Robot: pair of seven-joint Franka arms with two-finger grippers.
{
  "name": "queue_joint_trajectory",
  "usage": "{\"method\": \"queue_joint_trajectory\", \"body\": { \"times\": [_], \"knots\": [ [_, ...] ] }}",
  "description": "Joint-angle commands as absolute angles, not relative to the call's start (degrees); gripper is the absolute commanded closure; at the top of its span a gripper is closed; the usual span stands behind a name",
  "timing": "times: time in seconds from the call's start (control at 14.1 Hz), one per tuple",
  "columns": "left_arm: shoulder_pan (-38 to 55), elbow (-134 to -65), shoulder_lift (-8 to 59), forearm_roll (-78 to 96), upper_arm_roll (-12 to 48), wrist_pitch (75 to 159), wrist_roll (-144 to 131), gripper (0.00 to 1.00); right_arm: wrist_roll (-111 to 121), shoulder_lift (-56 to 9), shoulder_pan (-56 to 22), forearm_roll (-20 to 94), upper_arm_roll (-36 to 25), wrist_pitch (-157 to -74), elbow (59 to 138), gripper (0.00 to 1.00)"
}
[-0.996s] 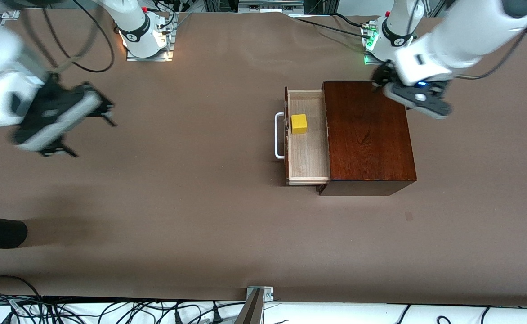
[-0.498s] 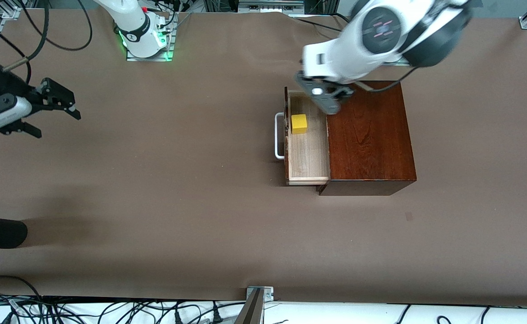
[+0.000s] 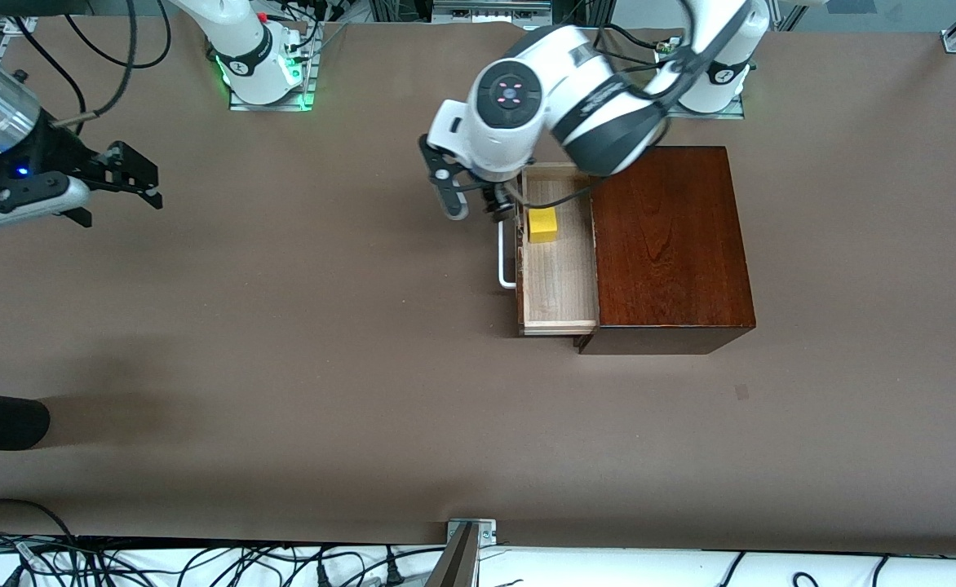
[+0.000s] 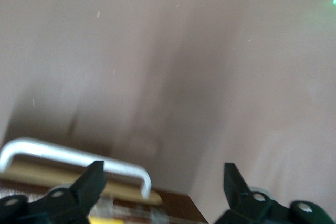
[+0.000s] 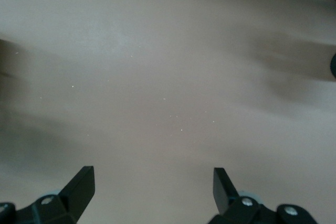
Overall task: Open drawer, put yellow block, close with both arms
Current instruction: 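Lower the left gripper to the drawer front, then push the drawer shut into the box with the left gripper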
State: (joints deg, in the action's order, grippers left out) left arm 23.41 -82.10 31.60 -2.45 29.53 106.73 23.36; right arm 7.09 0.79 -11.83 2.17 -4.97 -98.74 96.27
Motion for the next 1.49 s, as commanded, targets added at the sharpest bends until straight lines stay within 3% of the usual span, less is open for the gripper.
{"method": "queue_joint_trajectory", "body": {
  "times": [0.0,0.21,0.5,1.42],
  "knots": [
    [24.3,-79.6,36.6,-7.1,29.5,110.6,36.4,0.0,4.0,0.8,-12.1,1.2,-4.8,-100.3,96.9,0.0],
    [25.7,-80.0,41.3,-14.4,29.5,114.7,42.6,0.0,4.0,-0.2,-12.5,-0.1,-4.8,-101.1,96.1,0.0],
    [25.2,-80.0,43.5,-15.6,29.1,113.9,45.9,0.0,4.1,-2.1,-12.1,-0.1,-5.2,-101.2,94.3,0.0],
    [17.2,-80.4,39.6,-15.9,27.5,92.8,46.7,0.0,4.6,-2.0,-12.3,-0.2,-5.2,-100.3,94.3,0.0]
  ]
}}
